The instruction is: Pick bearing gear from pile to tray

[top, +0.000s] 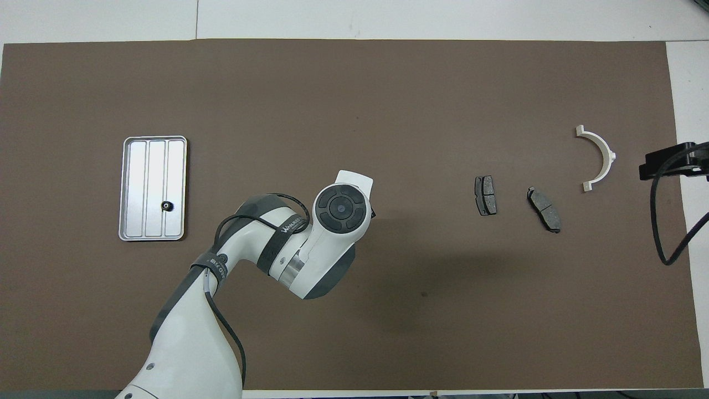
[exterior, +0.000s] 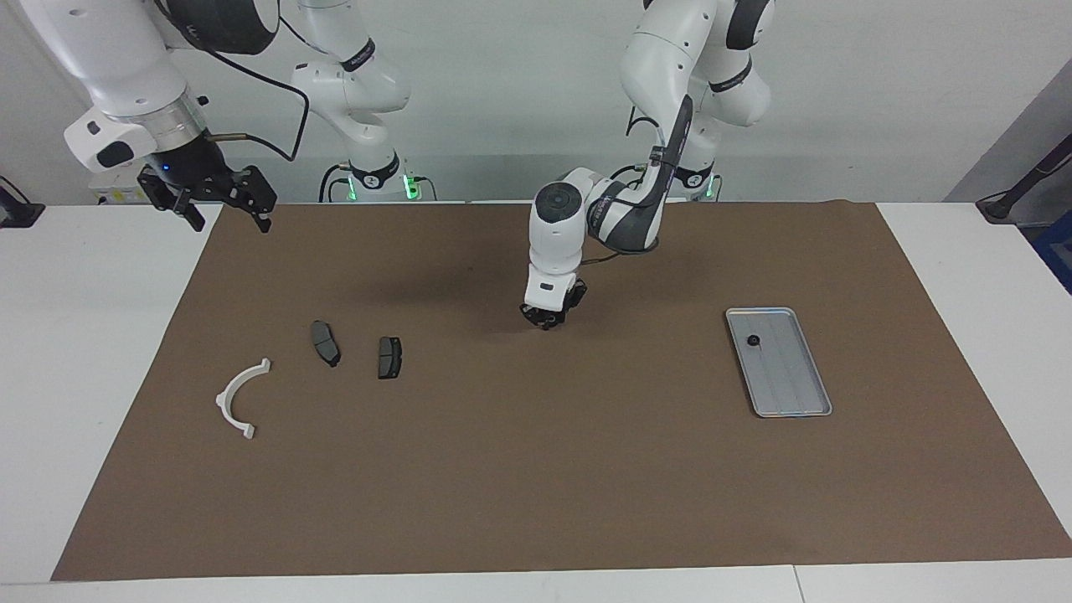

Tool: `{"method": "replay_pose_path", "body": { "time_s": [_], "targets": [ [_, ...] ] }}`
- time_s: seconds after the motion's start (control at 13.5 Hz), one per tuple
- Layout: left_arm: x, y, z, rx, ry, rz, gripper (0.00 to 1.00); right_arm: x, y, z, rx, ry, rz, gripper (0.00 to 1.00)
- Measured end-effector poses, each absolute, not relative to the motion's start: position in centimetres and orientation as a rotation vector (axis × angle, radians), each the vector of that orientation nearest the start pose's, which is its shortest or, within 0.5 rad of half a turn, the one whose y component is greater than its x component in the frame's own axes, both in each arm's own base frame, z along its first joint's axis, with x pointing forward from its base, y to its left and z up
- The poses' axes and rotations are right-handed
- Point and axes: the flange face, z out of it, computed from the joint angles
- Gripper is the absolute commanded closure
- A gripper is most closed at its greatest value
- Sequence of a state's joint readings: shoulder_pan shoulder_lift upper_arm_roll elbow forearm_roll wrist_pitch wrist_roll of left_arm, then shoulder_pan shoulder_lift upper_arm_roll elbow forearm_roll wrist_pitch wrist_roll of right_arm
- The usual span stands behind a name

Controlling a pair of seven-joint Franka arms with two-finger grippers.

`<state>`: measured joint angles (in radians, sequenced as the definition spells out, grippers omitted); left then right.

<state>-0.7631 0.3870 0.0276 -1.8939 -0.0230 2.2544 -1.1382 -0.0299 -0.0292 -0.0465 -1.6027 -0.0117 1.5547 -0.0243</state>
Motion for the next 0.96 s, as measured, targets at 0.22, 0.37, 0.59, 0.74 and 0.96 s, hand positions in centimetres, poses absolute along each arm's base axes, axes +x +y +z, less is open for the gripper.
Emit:
{"method": "replay_pose_path", "body": {
  "time_s": [0.22,0.37,0.59,0.74,0.96],
  "targets": [
    [49.2,-38.6,33.4,-3.054,-0.706,0.021,1.0,54.1,-4.3,62.5,-3.15,0.081,0.027,0.0],
    [51.7,-33.5,37.0,-3.055,-0.699,0.03,1.0,54.1,-4.2,62.6,-3.15,0.08,0.026,0.0],
    [55.1,-25.4,39.5,-3.07,-0.618,0.049,1.0,54.1,-4.2,62.6,-3.151,0.08,0.026,0.0],
    [56.7,-20.9,39.0,-3.082,-0.54,0.064,1.0,54.1,-4.2,62.6,-3.151,0.08,0.026,0.0],
    [58.8,-13.7,38.8,-3.105,-0.423,0.075,1.0,54.0,-4.2,62.6,-3.151,0.08,0.029,0.0]
  ]
}}
